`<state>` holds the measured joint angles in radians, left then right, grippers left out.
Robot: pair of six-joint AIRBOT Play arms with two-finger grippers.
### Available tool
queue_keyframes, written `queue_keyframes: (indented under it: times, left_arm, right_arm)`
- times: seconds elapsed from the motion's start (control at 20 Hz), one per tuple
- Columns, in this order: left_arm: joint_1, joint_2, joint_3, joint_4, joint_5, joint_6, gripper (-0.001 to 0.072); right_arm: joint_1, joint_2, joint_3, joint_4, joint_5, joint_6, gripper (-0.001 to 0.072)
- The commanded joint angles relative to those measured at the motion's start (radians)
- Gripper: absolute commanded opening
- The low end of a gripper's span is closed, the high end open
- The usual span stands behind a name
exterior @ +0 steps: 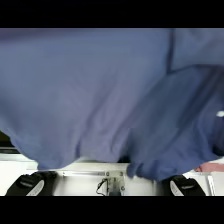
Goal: Fold the shirts.
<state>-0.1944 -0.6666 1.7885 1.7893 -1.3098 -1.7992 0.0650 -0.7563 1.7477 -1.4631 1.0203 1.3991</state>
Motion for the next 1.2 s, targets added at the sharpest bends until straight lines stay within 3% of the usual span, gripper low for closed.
queue_keyframes:
  times: [0.0, 0.1, 0.2, 0.45, 0.55, 0.7, 0.85, 0.9, 0.95, 1.0, 1.1, 1.15]
  left_arm:
    - [0.003, -0.048, -0.247, 0.111, -0.010, 0.018, 0.0033]
    - [0.028, -0.117, -0.405, 0.121, 0.016, 0.018, 0.0034]
    - [0.070, -0.211, -0.525, 0.118, 0.109, 0.015, 0.0033]
    - [0.102, -0.484, -0.552, 0.092, 0.328, -0.002, 0.0034]
    - [0.103, -0.570, -0.552, 0.092, 0.386, -0.054, 0.0034]
    - [0.103, -0.676, -0.552, 0.007, 0.388, -0.167, 0.0035]
    - [0.101, -0.774, -0.552, -0.179, 0.318, -0.185, 0.0045]
    - [0.103, -0.790, -0.552, -0.211, 0.286, -0.182, 0.0146]
    - [0.103, -0.793, -0.552, -0.220, 0.249, -0.149, 0.0399]
    - [0.109, -0.790, -0.539, -0.220, 0.193, -0.082, 0.0566]
    - [0.146, -0.787, -0.476, -0.209, -0.013, 0.158, 0.0564]
    - [0.178, -0.780, -0.457, -0.201, -0.107, 0.210, 0.0564]
  right_arm:
    - [-0.001, -0.172, -0.070, -0.127, 0.307, -0.024, 0.0075]
    - [-0.001, -0.290, -0.193, -0.142, 0.238, -0.023, 0.0075]
    - [-0.001, -0.424, -0.274, -0.115, 0.058, 0.010, 0.0075]
    - [-0.001, -0.700, -0.278, -0.041, -0.298, 0.385, 0.0075]
    - [0.003, -0.765, -0.278, 0.048, -0.401, 0.405, 0.0075]
    - [0.007, -0.836, -0.278, 0.153, -0.426, 0.403, 0.0075]
    - [0.007, -0.899, -0.278, 0.192, -0.284, 0.404, 0.0075]
    - [0.006, -0.905, -0.278, 0.203, -0.244, 0.397, 0.0107]
    - [0.006, -0.900, -0.277, 0.211, -0.219, 0.383, 0.0296]
    - [0.000, -0.884, -0.276, 0.215, -0.198, 0.364, 0.0552]
    - [-0.027, -0.818, -0.276, 0.196, -0.111, 0.228, 0.0594]
    - [-0.043, -0.780, -0.276, 0.151, -0.027, 0.160, 0.0593]
